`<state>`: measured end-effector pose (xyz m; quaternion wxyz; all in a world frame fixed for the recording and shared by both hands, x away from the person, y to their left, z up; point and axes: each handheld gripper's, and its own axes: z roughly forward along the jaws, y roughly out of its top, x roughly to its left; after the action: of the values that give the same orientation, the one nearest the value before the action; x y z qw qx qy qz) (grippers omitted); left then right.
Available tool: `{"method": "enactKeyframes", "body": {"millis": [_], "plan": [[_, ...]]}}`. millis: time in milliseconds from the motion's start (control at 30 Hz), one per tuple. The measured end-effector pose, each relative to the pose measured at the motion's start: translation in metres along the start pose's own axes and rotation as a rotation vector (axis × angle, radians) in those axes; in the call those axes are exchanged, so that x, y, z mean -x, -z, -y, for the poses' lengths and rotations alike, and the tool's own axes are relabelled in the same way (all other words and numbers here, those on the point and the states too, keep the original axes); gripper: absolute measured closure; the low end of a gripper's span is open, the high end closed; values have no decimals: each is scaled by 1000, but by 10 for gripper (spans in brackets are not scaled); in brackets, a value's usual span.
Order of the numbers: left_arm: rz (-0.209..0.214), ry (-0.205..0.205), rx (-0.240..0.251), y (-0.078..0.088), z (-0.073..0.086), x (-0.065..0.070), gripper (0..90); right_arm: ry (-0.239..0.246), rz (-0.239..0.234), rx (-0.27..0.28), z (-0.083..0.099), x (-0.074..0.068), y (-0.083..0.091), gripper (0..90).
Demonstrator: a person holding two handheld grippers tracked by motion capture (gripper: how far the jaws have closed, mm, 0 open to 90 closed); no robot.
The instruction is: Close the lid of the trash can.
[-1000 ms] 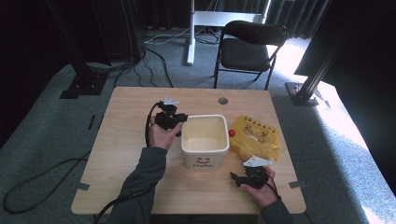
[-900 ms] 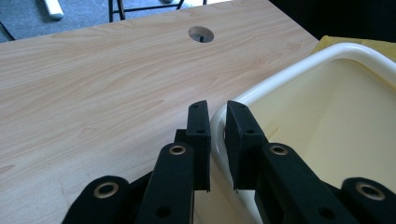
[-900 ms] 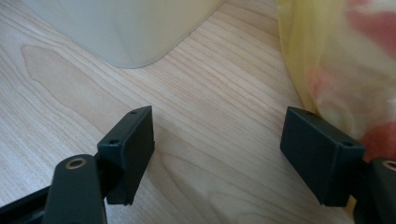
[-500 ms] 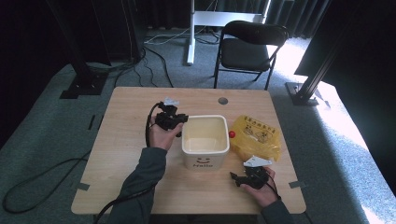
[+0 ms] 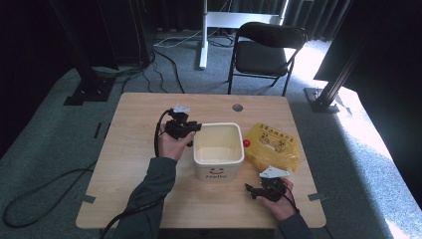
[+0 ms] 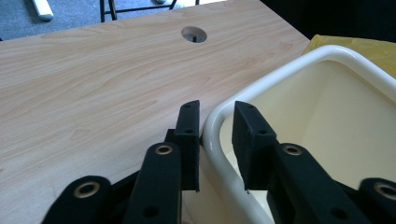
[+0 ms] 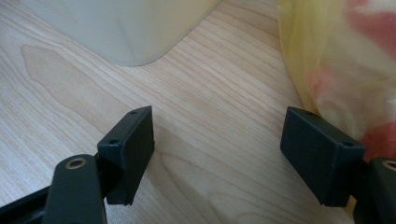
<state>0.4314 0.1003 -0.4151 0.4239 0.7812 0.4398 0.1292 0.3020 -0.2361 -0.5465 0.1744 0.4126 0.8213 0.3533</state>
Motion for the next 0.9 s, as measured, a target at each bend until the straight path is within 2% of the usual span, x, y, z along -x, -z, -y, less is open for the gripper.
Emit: {"method": "enactKeyframes", "body": {"millis": [233, 467, 633, 900], "plan": [[-15, 24, 10, 5, 3, -6, 620, 1, -1, 1, 0, 0, 0, 253], [-17, 68, 51, 25, 8, -20, 533, 1, 0, 0, 0, 0, 0, 253], [-33, 85, 78, 42, 21, -30, 501, 1, 0, 1, 0, 0, 0, 253], [-71, 97, 40, 48, 39, -44, 474, -1, 1, 1, 0, 0, 0, 253]]}}
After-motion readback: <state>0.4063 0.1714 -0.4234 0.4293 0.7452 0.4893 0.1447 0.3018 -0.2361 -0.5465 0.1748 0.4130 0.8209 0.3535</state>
